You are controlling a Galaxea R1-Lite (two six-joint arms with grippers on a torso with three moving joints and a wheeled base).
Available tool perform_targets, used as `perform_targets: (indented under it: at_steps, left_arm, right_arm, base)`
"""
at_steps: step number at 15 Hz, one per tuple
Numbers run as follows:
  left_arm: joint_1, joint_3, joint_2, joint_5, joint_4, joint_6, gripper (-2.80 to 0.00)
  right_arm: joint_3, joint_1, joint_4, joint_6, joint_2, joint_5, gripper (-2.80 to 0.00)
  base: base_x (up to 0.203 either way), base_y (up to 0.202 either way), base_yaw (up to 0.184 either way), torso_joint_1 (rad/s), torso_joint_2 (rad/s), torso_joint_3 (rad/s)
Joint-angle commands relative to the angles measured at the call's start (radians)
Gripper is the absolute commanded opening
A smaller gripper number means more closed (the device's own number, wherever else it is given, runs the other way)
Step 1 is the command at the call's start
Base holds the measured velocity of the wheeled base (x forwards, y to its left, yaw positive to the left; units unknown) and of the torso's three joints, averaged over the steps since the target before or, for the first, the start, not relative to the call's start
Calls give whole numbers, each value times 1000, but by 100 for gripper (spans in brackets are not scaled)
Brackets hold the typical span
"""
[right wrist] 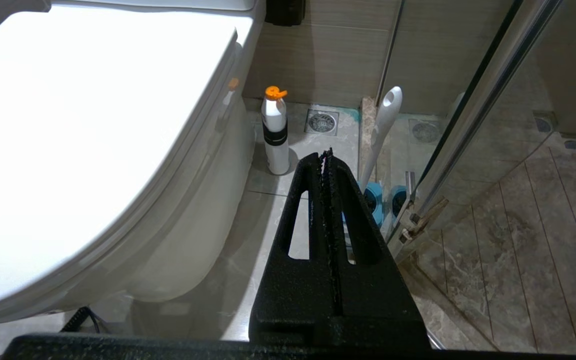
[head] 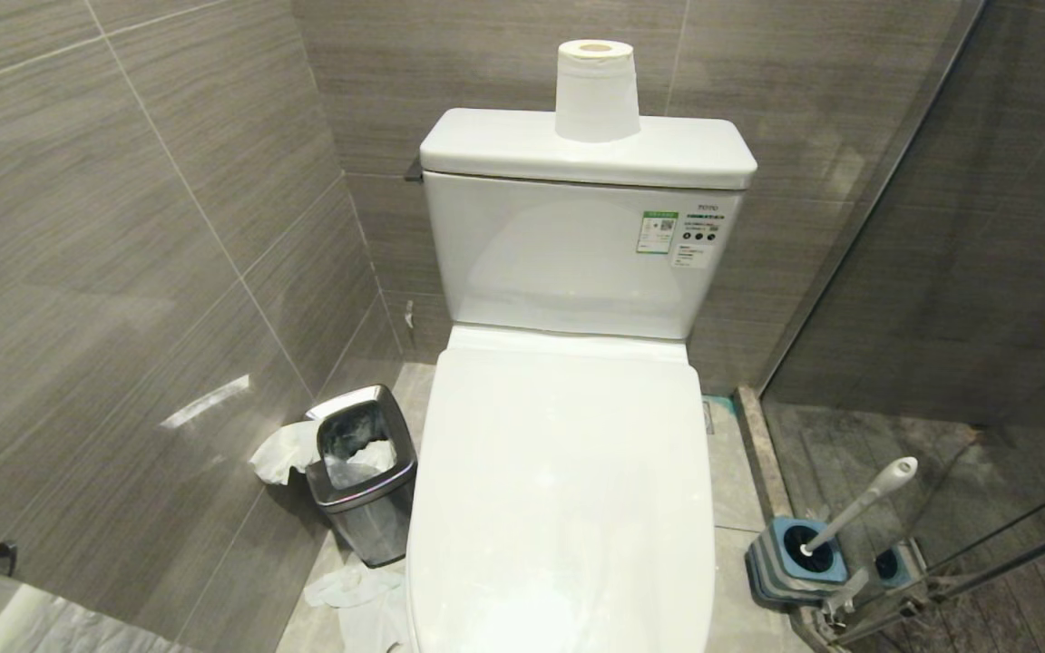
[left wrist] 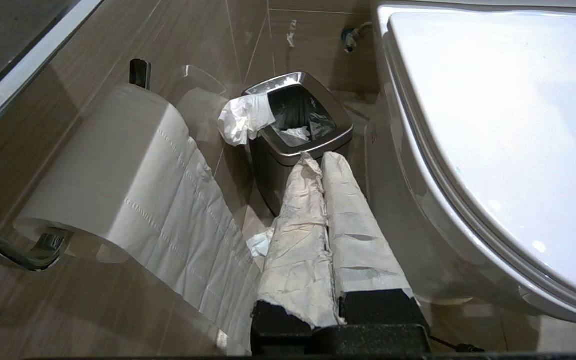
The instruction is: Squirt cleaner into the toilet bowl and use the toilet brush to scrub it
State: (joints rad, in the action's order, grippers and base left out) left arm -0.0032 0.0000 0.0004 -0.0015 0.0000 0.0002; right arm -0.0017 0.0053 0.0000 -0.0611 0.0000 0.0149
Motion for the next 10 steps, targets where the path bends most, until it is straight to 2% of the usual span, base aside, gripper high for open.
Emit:
perform_targets:
  at_steps: [1, 10]
  left_arm:
    - [0, 1, 1, 0, 0, 0, -280]
    - [0, 2, 1, 0, 0, 0, -280]
  right_arm:
    - [0, 0, 0, -2, 2, 0, -280]
    - [0, 1, 0, -1, 2, 0, -280]
  base:
    - [0, 0, 0, 0, 0, 0]
    - [0, 0, 0, 0, 0, 0]
